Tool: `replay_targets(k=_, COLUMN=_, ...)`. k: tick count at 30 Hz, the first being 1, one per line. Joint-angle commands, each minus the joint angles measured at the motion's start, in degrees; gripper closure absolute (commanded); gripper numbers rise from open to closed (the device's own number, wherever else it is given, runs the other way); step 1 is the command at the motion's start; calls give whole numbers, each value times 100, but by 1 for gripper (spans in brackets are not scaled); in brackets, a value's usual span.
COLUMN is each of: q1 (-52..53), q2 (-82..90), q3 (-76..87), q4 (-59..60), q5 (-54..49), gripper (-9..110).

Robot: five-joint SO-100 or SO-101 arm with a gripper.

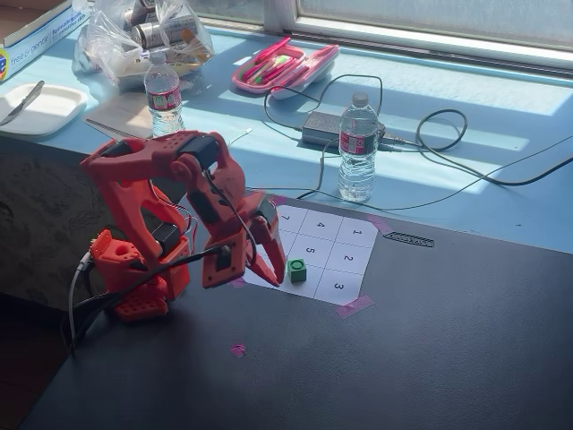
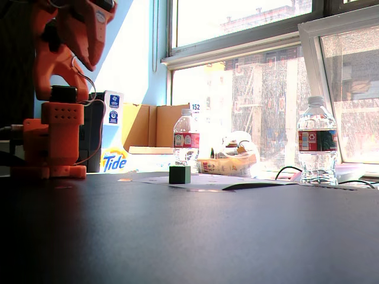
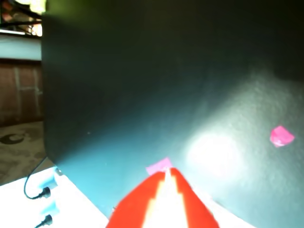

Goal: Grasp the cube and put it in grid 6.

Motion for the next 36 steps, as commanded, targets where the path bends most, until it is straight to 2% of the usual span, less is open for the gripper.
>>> replay_targets(k=1, q1=158, q2=624, q3=932, q4=-835, q5=-158, gripper=101)
replay_targets(k=7, q1=158, q2=1485, q3=2892, q4=-2232, q5=-237, gripper=101)
replay_targets(k=14, q1=-114, q2=2461, q3=4649, q4=-2821, q5=-26, gripper=101)
replay_targets(k=24, q1=-765, q2=3621, q3=5546, q4=-1942, q5=817, gripper=101)
replay_targets(k=36, q1=-1143, q2=4570, q3=6100, q4=-1345, q5=1204, gripper=101)
